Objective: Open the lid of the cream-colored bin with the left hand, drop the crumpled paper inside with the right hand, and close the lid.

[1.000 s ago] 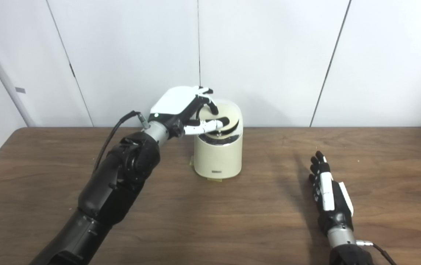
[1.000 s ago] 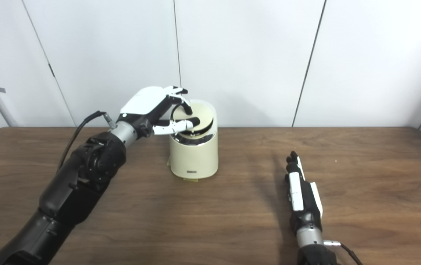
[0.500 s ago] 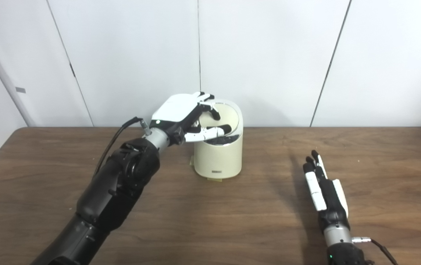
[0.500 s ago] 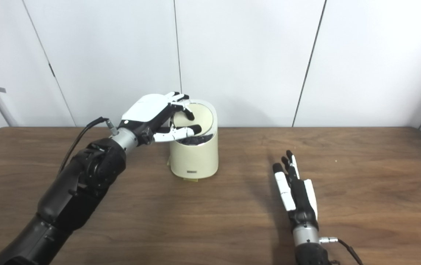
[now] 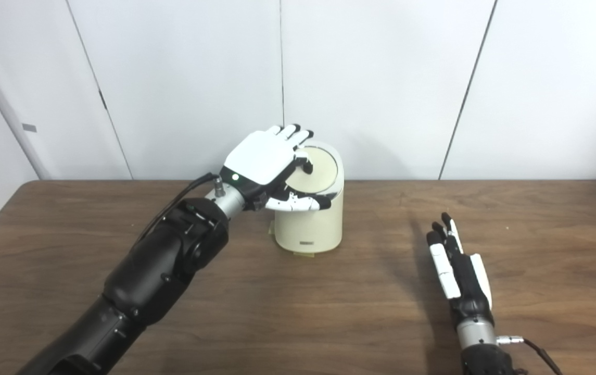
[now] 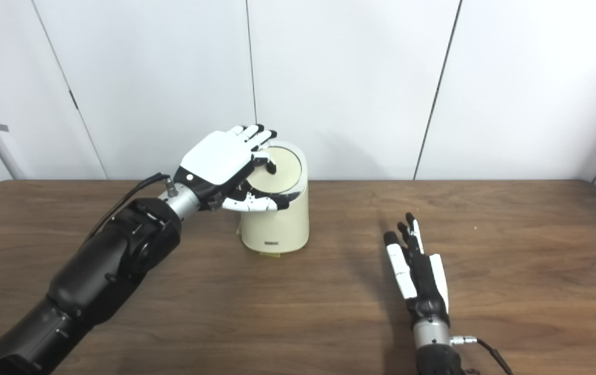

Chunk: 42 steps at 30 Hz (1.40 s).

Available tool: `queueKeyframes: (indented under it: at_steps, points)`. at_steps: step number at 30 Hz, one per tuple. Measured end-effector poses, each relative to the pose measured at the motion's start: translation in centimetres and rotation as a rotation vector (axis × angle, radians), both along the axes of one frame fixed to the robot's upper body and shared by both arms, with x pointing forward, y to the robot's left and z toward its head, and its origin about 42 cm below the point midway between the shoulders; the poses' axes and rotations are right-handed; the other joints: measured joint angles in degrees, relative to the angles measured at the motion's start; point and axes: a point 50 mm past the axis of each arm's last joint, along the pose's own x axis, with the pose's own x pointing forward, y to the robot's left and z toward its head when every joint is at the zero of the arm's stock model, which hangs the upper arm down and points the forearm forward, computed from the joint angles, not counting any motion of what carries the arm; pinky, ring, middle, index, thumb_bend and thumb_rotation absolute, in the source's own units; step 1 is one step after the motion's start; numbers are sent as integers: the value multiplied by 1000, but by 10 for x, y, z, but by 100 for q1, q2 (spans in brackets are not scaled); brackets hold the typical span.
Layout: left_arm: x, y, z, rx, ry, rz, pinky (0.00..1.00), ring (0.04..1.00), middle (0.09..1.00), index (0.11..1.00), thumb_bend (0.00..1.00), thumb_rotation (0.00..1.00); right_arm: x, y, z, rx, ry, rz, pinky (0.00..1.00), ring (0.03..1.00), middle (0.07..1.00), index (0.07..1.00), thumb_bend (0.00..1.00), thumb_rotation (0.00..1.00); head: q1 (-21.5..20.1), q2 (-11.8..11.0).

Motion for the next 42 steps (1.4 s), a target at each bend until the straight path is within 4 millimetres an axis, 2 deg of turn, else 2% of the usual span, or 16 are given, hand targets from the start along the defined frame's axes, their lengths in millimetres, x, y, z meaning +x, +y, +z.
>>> queueKeyframes:
  at_steps: [11, 14, 18, 22, 24, 27, 30, 32, 34, 37, 39, 42]
  points:
    - [0, 3, 2, 3, -11, 2, 990, 1000, 980, 721, 647, 998, 0, 0, 0, 0, 0, 1, 926, 973, 957, 1000, 662, 1000, -17, 0]
    - [0, 9, 1, -74, 29, 10, 946, 995, 963, 764, 621, 940, 0, 0, 0, 5, -1, 2, 923, 974, 959, 1000, 658, 1000, -35, -9]
    - [-5, 19, -8, -266, 151, 43, 891, 991, 958, 828, 583, 914, 0, 0, 0, 5, -6, 0, 925, 970, 955, 1000, 652, 1000, -53, -17]
    - [-13, 24, -9, -511, 298, 79, 844, 951, 926, 876, 563, 899, 0, 0, 0, 6, -6, 1, 926, 967, 953, 1000, 657, 1000, -62, -17]
    - [-17, 28, -5, -690, 355, 98, 874, 951, 937, 908, 540, 880, 0, 0, 0, 6, -7, 1, 916, 966, 953, 1000, 658, 1000, -61, -17]
    - [-25, 31, 8, -926, 407, 85, 906, 938, 930, 930, 505, 906, 0, 0, 0, 5, -9, -1, 914, 963, 951, 1000, 674, 1000, -53, -26]
    - [-34, 36, 15, -1042, 416, 67, 963, 946, 922, 940, 504, 918, 0, 0, 0, 6, -8, 1, 915, 964, 951, 1000, 675, 1000, -35, -26]
    - [-42, 47, 13, -1108, 424, 71, 950, 935, 913, 939, 503, 890, 0, 1, 0, 6, -8, 3, 917, 966, 952, 1000, 669, 1000, -17, -26]
    - [-50, 61, 3, -1178, 426, 103, 930, 922, 910, 929, 502, 841, 1, 0, 0, 5, -8, 3, 922, 965, 951, 1000, 661, 1000, 26, -26]
    - [-65, 82, -24, -1307, 446, 179, 932, 928, 921, 935, 454, 808, 1, 0, 0, 6, -7, 11, 929, 965, 949, 1000, 647, 1000, 88, -18]
    - [-80, 94, -46, -1394, 460, 244, 975, 946, 926, 937, 484, 792, 1, -1, 0, 2, -6, 14, 928, 962, 945, 1000, 639, 1000, 97, -26]
    - [-99, 105, -71, -1481, 483, 313, 988, 966, 945, 968, 508, 818, 1, -4, 0, -8, -4, 16, 930, 959, 945, 1000, 631, 1000, 123, -35]
